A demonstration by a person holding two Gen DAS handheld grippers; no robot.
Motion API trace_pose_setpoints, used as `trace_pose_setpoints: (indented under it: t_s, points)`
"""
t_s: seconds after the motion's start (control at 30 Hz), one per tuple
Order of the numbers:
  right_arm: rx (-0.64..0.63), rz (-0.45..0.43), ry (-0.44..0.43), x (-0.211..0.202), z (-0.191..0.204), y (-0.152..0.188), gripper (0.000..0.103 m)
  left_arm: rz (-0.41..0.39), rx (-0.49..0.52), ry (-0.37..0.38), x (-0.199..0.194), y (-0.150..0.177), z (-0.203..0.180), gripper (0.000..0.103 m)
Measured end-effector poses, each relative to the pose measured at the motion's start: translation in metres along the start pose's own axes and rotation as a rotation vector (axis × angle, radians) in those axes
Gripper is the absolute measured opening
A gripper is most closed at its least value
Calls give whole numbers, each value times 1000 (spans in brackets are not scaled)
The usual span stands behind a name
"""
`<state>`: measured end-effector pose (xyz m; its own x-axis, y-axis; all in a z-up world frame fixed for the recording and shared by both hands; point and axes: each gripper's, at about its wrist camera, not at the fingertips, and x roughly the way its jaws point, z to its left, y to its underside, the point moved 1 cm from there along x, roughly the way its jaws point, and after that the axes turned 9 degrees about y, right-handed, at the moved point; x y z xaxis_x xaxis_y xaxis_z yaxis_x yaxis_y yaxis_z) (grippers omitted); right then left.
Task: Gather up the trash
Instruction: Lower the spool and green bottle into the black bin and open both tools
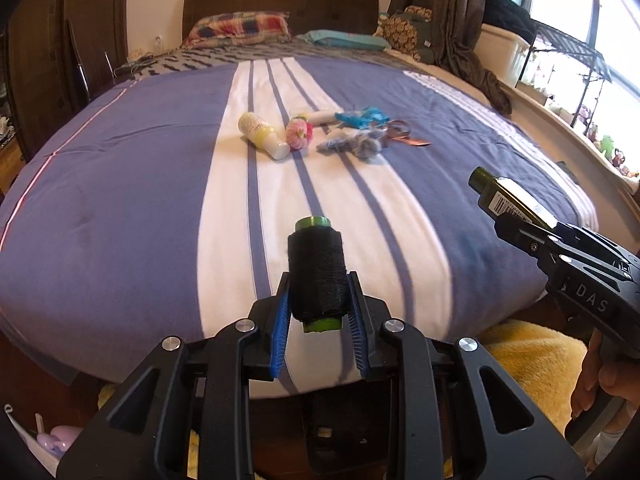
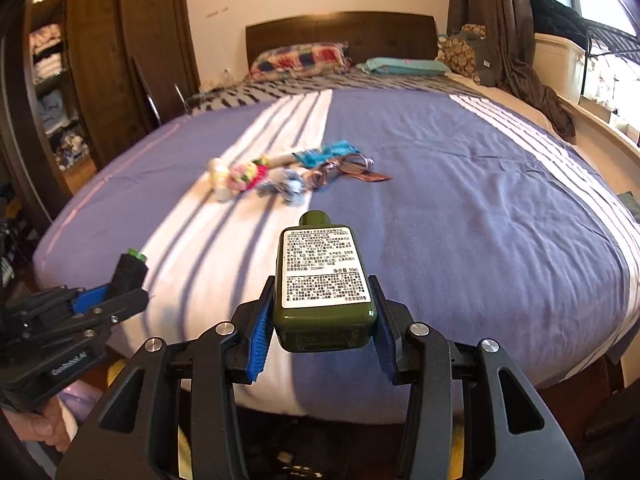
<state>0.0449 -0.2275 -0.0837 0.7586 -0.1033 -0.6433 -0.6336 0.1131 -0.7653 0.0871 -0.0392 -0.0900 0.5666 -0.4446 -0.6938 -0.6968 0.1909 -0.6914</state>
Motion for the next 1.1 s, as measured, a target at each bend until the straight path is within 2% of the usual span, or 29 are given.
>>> trace_pose_setpoints:
  t_s: [0.23, 0.4, 0.67, 0.93, 1.1]
  points:
    - [-4, -34, -48, -43, 2, 21, 44, -5, 1, 14, -30, 29, -17, 25]
    - [-15, -7, -60, -53, 3, 38, 44, 11, 4, 20, -37, 46, -24, 25]
    - [-31, 120, -63, -31, 10, 76, 44, 102, -6, 33, -20, 79, -31, 25]
    - [-47, 275, -64, 7, 14, 120, 44, 230, -29, 41, 23, 117, -23, 25]
    - [-53, 335, -59, 27, 16, 136, 44, 298, -48, 44, 45, 136, -16, 25]
